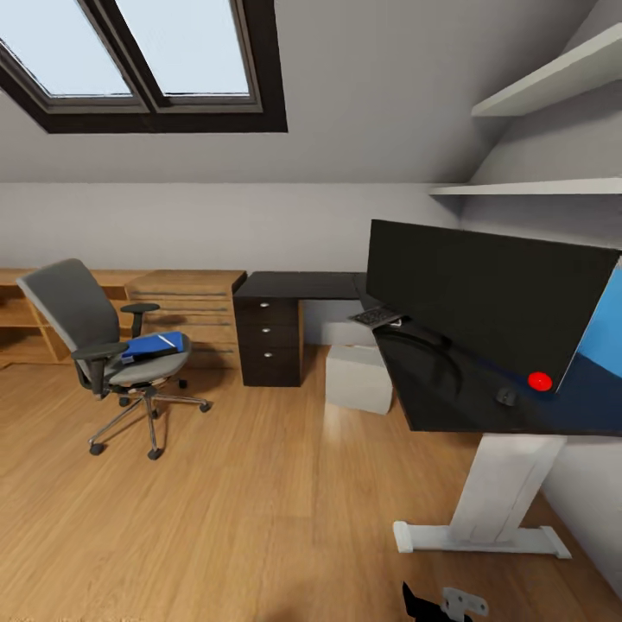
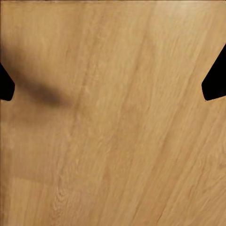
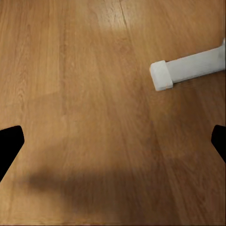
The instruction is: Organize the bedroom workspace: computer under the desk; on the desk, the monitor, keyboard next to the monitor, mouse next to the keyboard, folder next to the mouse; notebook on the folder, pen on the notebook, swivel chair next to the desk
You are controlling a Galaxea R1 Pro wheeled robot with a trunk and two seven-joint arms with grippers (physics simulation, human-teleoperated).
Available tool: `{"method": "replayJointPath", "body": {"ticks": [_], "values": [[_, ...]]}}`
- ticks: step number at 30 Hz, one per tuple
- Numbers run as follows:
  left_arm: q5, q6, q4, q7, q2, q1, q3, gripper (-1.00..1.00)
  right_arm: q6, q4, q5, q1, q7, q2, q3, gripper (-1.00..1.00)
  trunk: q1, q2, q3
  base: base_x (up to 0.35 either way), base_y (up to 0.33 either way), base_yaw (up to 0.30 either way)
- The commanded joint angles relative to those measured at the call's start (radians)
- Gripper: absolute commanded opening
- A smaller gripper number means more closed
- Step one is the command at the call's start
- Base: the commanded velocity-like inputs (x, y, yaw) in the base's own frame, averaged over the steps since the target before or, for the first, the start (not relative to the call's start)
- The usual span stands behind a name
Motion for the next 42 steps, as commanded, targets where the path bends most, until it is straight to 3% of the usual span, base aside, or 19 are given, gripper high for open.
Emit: {"method": "replayJointPath", "body": {"ticks": [1,9,16,22,29,33,39,42], "values": [[0.006,-0.003,0.0,-0.002,-0.001,0.0,0.003,1.0,-0.002,0.002,-0.007,-0.001,0.01,0.0,-0.005,1.0,-0.001,0.0,-0.001,-0.29,-0.18,0.0],[0.007,-0.003,0.0,-0.002,-0.001,0.0,0.003,1.0,-0.001,0.002,-0.01,-0.001,0.005,0.0,-0.006,1.0,-0.001,0.0,-0.001,-0.226,-0.151,0.0],[0.007,-0.003,0.0,-0.002,-0.001,0.0,0.003,1.0,-0.002,-0.001,-0.012,-0.001,-0.111,-0.001,-0.006,1.0,-0.001,0.0,-0.001,-0.036,-0.026,0.0],[0.007,-0.003,0.0,-0.002,-0.001,0.0,0.003,1.0,-0.002,-0.003,-0.009,-0.001,-0.152,-0.007,-0.005,1.0,-0.001,0.0,-0.001,-0.005,-0.004,0.0],[0.006,-0.055,0.001,-0.002,-0.001,0.0,0.003,1.0,0.003,-0.021,-0.008,-0.001,-0.163,-0.049,-0.005,1.0,-0.001,0.0,-0.001,-0.001,0.0,0.0],[0.006,-0.101,0.013,-0.002,-0.001,0.0,0.002,1.0,0.036,-0.082,-0.011,-0.001,-0.163,-0.093,-0.004,1.0,-0.001,0.0,-0.001,0.0,0.0,0.0],[0.006,-0.112,0.023,-0.002,-0.001,0.0,0.001,1.0,0.068,-0.207,-0.009,-0.001,-0.161,-0.108,-0.003,1.0,-0.001,0.0,-0.001,0.0,0.0,0.0],[0.006,-0.114,0.025,-0.002,-0.001,0.0,0.001,1.0,0.176,-0.321,-0.008,-0.001,-0.163,-0.118,-0.005,1.0,-0.001,0.0,-0.001,0.0,0.0,0.0]]}}
